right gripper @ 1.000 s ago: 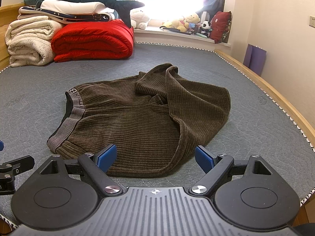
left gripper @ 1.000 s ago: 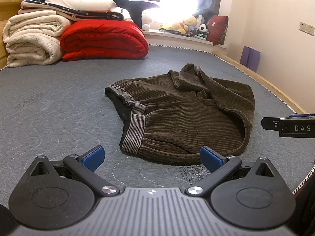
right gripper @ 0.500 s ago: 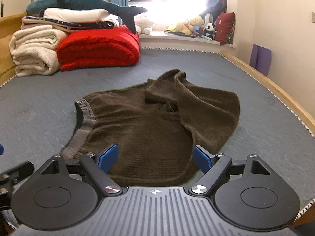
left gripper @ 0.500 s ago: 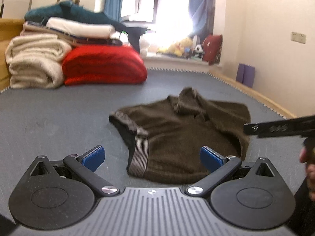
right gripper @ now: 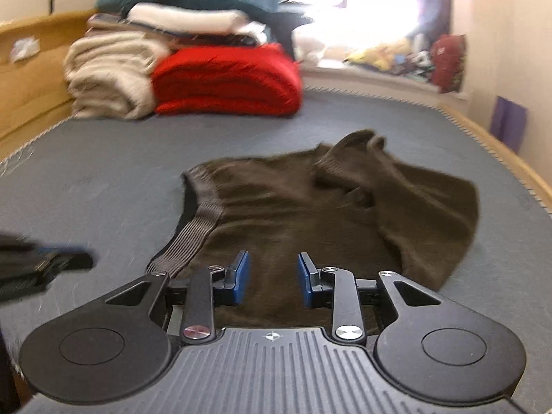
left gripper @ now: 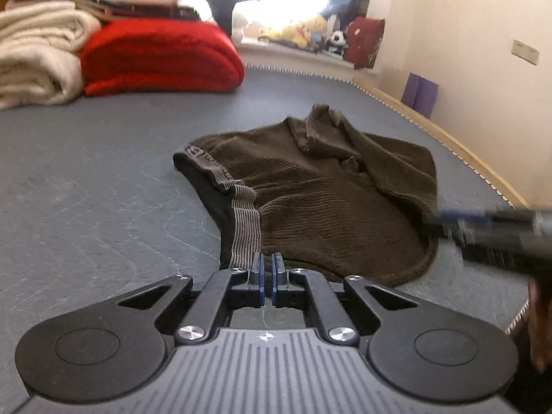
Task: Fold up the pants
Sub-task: 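Grasp the grey striped waistband with the left tool and spread the pants flat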
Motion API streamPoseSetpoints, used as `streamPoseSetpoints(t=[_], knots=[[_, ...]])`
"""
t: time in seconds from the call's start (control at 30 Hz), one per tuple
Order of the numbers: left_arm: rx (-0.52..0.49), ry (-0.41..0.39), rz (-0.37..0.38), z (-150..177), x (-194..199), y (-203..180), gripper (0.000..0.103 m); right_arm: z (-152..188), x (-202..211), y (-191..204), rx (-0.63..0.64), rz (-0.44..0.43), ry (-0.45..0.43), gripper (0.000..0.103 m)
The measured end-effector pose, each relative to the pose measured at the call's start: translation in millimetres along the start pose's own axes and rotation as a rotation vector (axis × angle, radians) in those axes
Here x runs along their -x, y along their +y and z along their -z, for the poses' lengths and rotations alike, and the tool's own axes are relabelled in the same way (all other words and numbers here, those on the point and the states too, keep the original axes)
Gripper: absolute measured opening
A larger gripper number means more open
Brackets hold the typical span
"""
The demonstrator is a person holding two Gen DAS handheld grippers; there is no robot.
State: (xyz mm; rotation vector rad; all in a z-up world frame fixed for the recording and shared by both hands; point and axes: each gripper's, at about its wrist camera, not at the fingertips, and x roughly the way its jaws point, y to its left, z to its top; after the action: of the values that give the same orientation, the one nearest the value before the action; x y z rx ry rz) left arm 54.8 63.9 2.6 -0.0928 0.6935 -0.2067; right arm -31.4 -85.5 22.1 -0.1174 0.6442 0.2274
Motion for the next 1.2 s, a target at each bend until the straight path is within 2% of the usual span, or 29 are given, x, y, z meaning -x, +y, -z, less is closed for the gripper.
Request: streamPoseSetpoints(t=[0.17,0.27,0.33,0.4,0.47,0.53,0.67,0.7,0.77,0.83,0.87,0.9,0.97,1.0,1.03,1.2], knots=[[0.093,0.081,0.049,-21,-58,29,0.005,15,-32,17,0.074,-0.068,0.084,0.033],[0.191,0.129,0.065,-31,-92,53,0.009,23,-51,30,0.153,-0.105,0.126,0.041],[0.272,0.152,0.089,-35,-112,70,0.02,27,-62,36,0.203,-0.103,0.148,0.051],[0.336,0.168,0.083,-38,-130,83,0.036,29,-74,41,0.246,-0.114,0.187,0.053],[0.404,0.188,0.107,-38,-148,95,0.048,28,-82,41,0.258,-0.122,0.21,0.055],[0.478,0.22,0.135,-36,-165,102,0.052,29,-93,43,0.269,-0.138,0.246,0.06],[0.499,0.227,0.148,-36,-186,97,0.054,41,-116,49,0.343,-0.129,0.329,0.06],[0.491,0.219,0.149,-37,-190,94,0.056,45,-117,52,0.365,-0.127,0.331,0.064],[0.464,0.211,0.132,-41,-197,87,0.057,49,-116,58,0.403,-0.127,0.304,0.064],[0.423,0.224,0.105,-47,-200,81,0.052,51,-115,60,0.41,-0.134,0.287,0.058],[0.394,0.235,0.085,-49,-200,79,0.036,51,-115,59,0.403,-0.141,0.28,0.04],[0.367,0.247,0.067,-50,-198,79,0.028,50,-114,58,0.394,-0.152,0.278,0.032],[0.371,0.232,0.106,-51,-187,88,0.019,47,-115,57,0.392,-0.146,0.273,0.015],[0.368,0.214,0.119,-51,-179,91,0.017,46,-113,59,0.396,-0.15,0.268,0.01],[0.364,0.195,0.126,-54,-170,93,0.017,45,-110,62,0.405,-0.151,0.259,0.007],[0.37,0.092,0.127,-67,-106,124,0.014,38,-73,101,0.521,-0.205,0.152,0.005]])
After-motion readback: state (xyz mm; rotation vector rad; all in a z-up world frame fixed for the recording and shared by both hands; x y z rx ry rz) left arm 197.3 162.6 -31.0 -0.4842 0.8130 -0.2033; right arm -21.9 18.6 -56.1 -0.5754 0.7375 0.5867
